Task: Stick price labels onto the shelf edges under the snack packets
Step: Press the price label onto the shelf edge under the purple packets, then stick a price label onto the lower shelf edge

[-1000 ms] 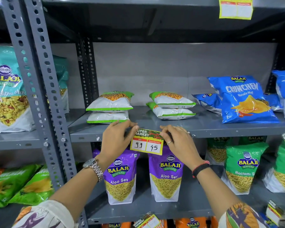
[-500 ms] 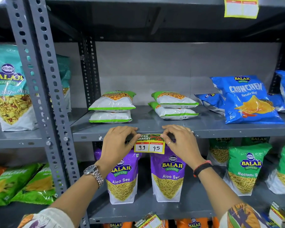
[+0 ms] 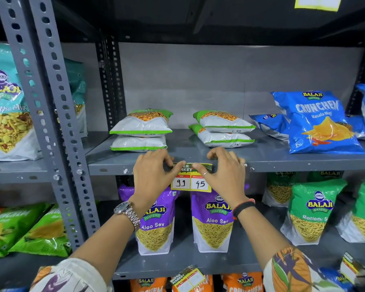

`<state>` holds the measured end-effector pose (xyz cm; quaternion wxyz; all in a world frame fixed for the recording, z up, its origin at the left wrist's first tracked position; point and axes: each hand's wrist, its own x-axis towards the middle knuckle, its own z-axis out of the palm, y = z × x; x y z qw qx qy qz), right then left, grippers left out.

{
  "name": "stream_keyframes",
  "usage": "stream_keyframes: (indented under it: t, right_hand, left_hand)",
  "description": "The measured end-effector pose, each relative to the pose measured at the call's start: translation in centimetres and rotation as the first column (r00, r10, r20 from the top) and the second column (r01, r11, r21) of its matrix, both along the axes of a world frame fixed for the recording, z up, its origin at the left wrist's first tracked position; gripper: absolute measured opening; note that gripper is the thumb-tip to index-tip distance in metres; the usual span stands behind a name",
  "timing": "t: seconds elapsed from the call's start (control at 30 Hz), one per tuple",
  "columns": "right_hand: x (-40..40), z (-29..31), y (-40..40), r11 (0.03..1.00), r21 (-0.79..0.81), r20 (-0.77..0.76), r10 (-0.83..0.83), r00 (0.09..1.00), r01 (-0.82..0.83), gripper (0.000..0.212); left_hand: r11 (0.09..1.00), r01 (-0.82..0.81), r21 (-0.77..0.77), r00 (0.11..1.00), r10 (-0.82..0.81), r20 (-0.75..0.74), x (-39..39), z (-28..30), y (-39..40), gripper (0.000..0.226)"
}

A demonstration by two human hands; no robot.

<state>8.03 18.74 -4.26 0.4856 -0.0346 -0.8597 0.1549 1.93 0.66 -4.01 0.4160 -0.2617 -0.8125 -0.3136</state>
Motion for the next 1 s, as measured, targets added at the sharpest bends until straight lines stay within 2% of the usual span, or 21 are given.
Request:
stream_keyframes:
  t: [0.3,0.37,0.47,0.57,0.63,0.67,0.73,0.83,0.9,1.0]
  right_hand:
    - [0.6,-0.4,1.5,0.983,-0.071,0.022,0.172,0.985,-0.17,0.02]
    - [0.8,-0.6,1.8,0.967,-0.111,0.019,0.233,0.972,-0.229,0.022]
    - [1.5,-1.9,1.9,0.943,-0.161,-0.059,0.285,0.957,-0.29,0.033]
    - [2.8,-5.2,1.3,0.96,-0.145,-0.212,0.206,0.955,-0.239,0.026]
    - [3.6,-8.8,0.8,0.971,-0.145,-0.208,0.159,0.965,-0.192,0.019]
    - [3.7,-10.9,0.8,0.971,-0.159,-0.163,0.154,0.975,-0.18,0.017]
    - [3.9,-15.8,0.9,0.968,-0.203,0.022,0.155,0.988,-0.147,0.016]
    - [4.1,-22.3,0.9,0.965,-0.228,0.314,0.199,0.928,-0.129,0.02]
    - [4.2,-25.6,0.6,0.955,-0.254,0.447,0.258,0.856,-0.155,0.021]
    - [3.7,-29.1,-0.2,0.944,-0.281,0.547,0.304,0.78,-0.17,0.027]
  left_hand:
    - [0.989,0.144,0.035,0.988,-0.146,0.056,0.2,-1.4,-0.7,0.026]
    - [0.982,0.177,0.072,0.984,-0.178,0.006,0.7,-2.3,-1.0,0.021]
    - [0.985,0.123,0.124,0.99,-0.113,-0.084,1.5,-5.3,-1.9,0.014]
    - [0.989,0.053,0.139,0.999,-0.054,0.005,2.1,-9.9,-3.0,0.012]
    - [0.996,0.071,0.059,0.988,-0.078,0.131,2.2,-13.6,-3.5,0.011]
    - [0.995,0.104,-0.002,0.974,-0.102,0.201,2.2,-15.4,-3.5,0.011]
    - [0.98,0.166,-0.114,0.92,-0.112,0.375,2.3,-18.9,-3.5,0.016]
    - [0.942,0.146,-0.302,0.752,0.092,0.653,2.8,-23.5,-3.3,0.029]
    - [0.867,0.162,-0.471,0.629,0.277,0.727,3.2,-26.7,-3.2,0.041]
    - [0.836,0.208,-0.508,0.521,0.344,0.781,3.9,-30.2,-3.1,0.044]
